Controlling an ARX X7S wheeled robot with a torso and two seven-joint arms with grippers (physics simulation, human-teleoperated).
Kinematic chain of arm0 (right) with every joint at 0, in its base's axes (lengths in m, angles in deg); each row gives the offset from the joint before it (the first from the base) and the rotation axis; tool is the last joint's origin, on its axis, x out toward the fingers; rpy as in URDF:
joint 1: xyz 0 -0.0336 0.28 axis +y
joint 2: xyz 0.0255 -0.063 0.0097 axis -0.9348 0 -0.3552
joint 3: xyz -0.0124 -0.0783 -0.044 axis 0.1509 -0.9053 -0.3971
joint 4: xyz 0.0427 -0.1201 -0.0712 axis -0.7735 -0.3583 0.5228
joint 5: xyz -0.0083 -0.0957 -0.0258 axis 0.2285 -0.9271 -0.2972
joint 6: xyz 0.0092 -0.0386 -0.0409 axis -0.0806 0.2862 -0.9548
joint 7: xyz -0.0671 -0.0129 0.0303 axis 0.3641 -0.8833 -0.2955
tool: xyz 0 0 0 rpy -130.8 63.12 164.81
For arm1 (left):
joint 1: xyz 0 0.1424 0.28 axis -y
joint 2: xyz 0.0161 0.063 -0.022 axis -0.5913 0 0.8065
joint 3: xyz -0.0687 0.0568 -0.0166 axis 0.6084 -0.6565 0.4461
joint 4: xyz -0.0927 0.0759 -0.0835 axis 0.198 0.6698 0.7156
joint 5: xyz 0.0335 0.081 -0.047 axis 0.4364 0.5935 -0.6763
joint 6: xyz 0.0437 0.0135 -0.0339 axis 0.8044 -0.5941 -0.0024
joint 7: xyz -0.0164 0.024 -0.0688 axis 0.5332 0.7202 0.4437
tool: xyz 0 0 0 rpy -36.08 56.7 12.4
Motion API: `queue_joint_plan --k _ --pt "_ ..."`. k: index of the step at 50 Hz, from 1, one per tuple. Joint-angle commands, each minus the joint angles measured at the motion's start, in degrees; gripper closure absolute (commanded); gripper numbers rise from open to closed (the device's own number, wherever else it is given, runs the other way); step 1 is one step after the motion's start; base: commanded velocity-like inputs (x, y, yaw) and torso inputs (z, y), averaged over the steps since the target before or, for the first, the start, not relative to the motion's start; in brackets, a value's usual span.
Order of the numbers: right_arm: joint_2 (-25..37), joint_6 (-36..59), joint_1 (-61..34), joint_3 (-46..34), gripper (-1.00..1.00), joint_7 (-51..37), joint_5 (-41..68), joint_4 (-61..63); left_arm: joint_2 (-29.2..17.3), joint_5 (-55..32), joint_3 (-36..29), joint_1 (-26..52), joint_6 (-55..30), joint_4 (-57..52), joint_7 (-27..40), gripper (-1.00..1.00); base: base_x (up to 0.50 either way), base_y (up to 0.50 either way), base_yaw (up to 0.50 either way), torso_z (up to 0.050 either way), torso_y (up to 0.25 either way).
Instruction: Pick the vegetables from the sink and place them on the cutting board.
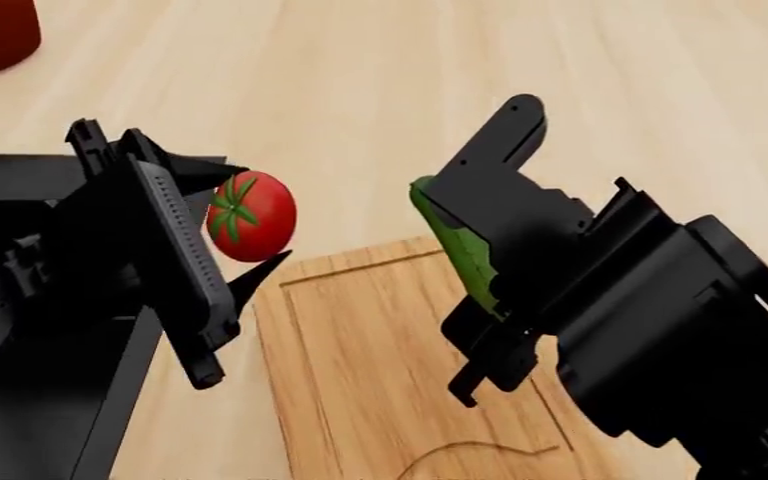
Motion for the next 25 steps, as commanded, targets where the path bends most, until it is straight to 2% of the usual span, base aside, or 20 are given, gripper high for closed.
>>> queue_joint_plan --k 1,4,5,10,11,12,14,15,16,20,25 --pt "0.7 0.4 0.1 1.2 1.00 -0.5 -0.4 1.2 1.1 -1.6 0.4 0.8 -1.7 -0.6 1.6 1.00 0.00 -0.50 0.00 0.000 0.000" --pt "0.8 0.8 0.5 2.6 1.00 -1.2 0.1 1.6 2.1 -2.7 0.9 1.5 -5.5 -0.9 2.3 1.00 0.00 -0.50 0.00 0.000 0.000" --pt "0.5 1.2 1.1 5.3 1.00 -2.3 0.9 1.5 2.3 -3.1 1.1 1.8 -6.5 -1.4 2.5 1.00 0.00 -0.41 0.00 0.000 0.000" --pt "-0.1 2.3 1.0 8.1 1.00 -3.8 1.4 1.6 3.8 -6.8 3.6 3.1 -10.7 -4.3 2.6 1.00 0.00 0.00 0.00 0.000 0.000" --pt "0.1 3.1 0.3 5.3 1.00 -4.4 -0.1 2.1 4.1 -7.7 3.8 3.3 -11.4 -5.1 2.1 1.00 0.00 0.00 0.00 0.000 0.000" --pt "0.3 3.0 0.8 5.7 1.00 -4.4 0.2 3.0 3.8 -7.3 3.0 3.0 -10.8 -5.9 1.8 1.00 0.00 0.00 0.00 0.000 0.000" --pt "-0.1 4.1 1.3 6.9 1.00 -5.8 0.2 3.4 5.1 -8.2 2.9 3.3 -14.9 -6.1 3.1 1.00 0.00 0.00 0.00 0.000 0.000" --pt "-1.1 5.6 1.6 9.4 1.00 -6.7 1.0 2.7 6.0 -10.4 4.1 3.4 -17.0 -5.7 2.6 1.00 0.00 0.00 0.00 0.000 0.000" --pt "-1.1 6.0 1.4 8.6 1.00 -6.5 0.9 2.4 6.2 -9.7 3.8 3.5 -16.7 -5.3 3.2 1.00 0.00 0.00 0.00 0.000 0.000" --pt "-2.2 8.1 1.5 9.6 1.00 -7.9 1.1 3.5 8.6 -12.4 4.6 5.1 -24.8 -2.5 4.3 1.00 0.00 0.00 0.00 0.000 0.000" --pt "-2.6 9.7 1.2 8.9 1.00 -8.8 1.0 5.6 10.6 -11.3 2.7 5.5 -25.6 3.2 4.6 1.00 0.00 0.00 0.00 0.000 0.003"
